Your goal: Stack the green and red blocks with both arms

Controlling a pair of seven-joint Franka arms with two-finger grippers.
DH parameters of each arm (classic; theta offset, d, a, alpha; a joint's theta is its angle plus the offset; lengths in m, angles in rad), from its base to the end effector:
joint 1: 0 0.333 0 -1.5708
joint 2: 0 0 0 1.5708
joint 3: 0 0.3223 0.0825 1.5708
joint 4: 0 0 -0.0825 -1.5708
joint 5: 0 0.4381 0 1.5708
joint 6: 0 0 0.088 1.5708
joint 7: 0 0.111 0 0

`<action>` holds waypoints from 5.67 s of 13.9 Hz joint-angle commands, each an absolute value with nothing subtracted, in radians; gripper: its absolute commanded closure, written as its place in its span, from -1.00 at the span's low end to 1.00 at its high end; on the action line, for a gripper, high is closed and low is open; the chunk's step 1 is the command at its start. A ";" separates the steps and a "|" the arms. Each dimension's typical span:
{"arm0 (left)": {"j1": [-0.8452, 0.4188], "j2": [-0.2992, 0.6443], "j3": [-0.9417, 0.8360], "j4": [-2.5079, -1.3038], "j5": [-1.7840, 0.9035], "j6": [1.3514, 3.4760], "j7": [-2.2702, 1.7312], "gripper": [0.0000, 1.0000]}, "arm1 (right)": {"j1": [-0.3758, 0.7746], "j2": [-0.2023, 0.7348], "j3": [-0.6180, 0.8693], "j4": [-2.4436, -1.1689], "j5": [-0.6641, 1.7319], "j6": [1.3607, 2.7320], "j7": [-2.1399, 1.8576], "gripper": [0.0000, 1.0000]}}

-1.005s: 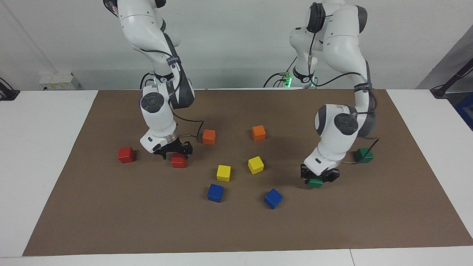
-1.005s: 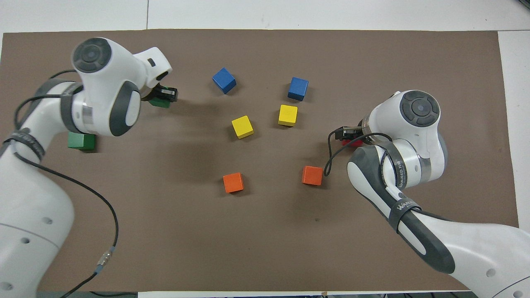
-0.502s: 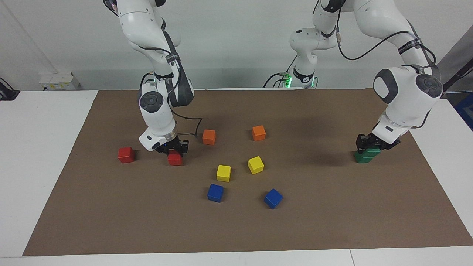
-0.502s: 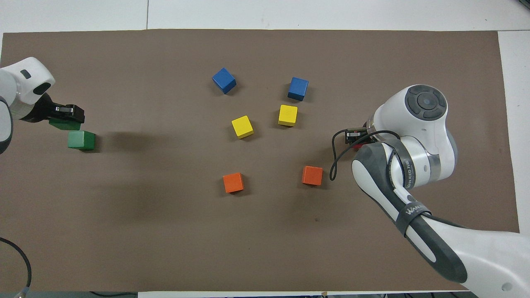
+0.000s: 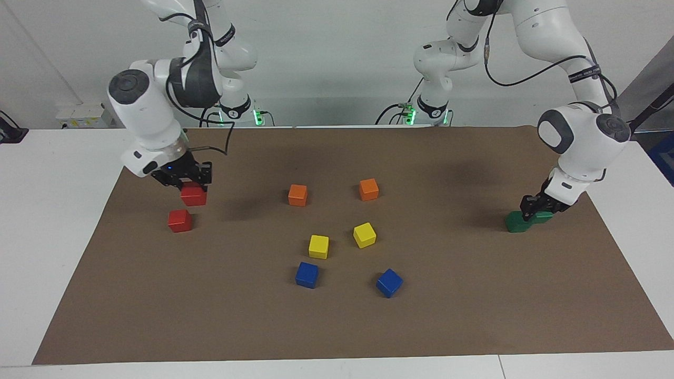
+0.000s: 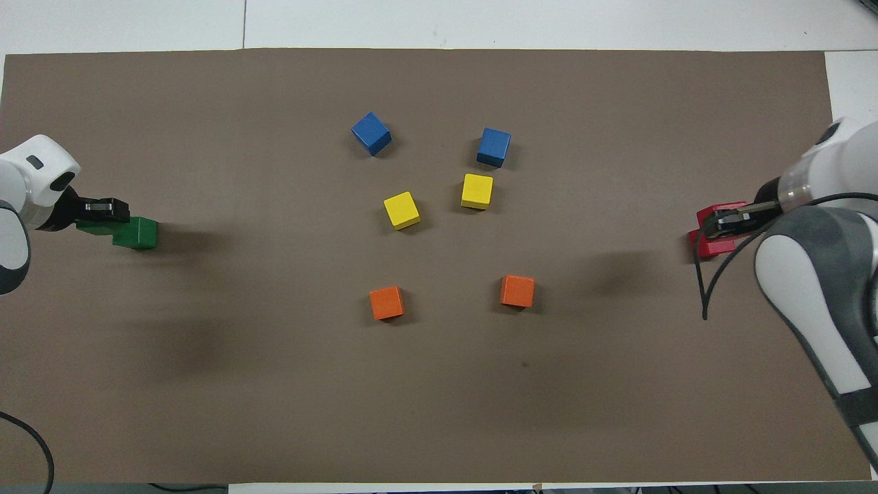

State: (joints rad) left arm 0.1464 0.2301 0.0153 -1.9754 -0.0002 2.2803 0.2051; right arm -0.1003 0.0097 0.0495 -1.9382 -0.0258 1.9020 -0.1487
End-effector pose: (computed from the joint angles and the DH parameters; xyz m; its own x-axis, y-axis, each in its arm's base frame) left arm 0.6431 0.1046 0.3306 0.9964 -0.0444 0.0725 -0.0431 -0.9989 -0.0185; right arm 0.6053 -0.0328 0.4550 0.9931 0.1061 -0.0489 0.1070 -0.9941 0.0164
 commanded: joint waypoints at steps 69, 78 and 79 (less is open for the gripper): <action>0.032 -0.077 -0.043 -1.697 -0.071 1.557 -0.020 -1.00 | -0.190 0.006 0.072 -2.076 -0.009 2.022 -0.152 -1.00; 0.032 -0.077 -0.043 -1.695 -0.071 1.555 -0.021 -1.00 | -0.146 -0.100 0.068 -1.786 -0.009 1.634 -0.092 -1.00; 0.032 -0.077 -0.044 -1.695 -0.071 1.555 -0.020 -1.00 | -0.149 -0.098 0.067 -1.773 -0.009 1.611 -0.091 -1.00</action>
